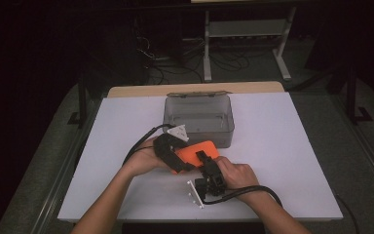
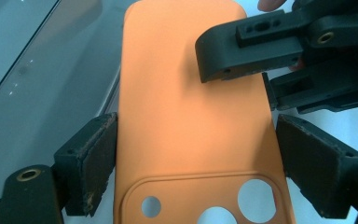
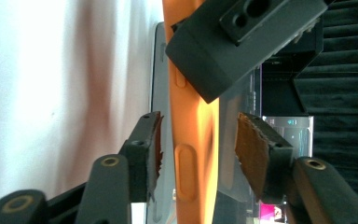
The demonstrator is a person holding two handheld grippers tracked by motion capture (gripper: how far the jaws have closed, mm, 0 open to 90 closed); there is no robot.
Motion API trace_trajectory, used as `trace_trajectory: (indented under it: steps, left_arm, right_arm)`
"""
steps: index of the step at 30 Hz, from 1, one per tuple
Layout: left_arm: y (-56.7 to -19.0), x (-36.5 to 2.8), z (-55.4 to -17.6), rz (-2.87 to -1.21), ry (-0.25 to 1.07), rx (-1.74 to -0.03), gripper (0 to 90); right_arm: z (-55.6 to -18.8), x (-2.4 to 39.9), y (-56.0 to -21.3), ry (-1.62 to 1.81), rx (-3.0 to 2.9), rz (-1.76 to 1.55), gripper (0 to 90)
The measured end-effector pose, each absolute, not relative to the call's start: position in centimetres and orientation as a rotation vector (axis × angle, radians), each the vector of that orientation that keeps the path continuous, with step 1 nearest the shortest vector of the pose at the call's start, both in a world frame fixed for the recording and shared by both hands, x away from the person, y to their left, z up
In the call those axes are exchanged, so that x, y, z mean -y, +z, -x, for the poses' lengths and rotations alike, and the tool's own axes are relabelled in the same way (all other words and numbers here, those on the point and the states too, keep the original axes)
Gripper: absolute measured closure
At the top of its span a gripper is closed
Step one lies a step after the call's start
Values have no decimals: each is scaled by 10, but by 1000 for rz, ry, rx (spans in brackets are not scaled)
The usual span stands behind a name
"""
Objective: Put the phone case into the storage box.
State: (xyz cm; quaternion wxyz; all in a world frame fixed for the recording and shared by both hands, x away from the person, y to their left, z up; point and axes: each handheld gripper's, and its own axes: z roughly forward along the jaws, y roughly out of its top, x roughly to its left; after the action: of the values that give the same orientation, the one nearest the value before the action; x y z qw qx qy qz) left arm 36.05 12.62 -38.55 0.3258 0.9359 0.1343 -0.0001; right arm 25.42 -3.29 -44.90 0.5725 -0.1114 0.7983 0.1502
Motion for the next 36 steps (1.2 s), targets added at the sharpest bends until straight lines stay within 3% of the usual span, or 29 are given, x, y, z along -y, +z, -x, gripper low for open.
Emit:
trace_trajectory:
  steps: [23,36]
  left_arm:
    - [-385,-126,-361,-2453,-6,-358,154]
    - [-385,-126,-361,-2449,-19,-367,155]
  right_arm:
    - [-251,29,-450,343,-1875,283,664]
    - [-251,28,-450,341,-1871,289,690]
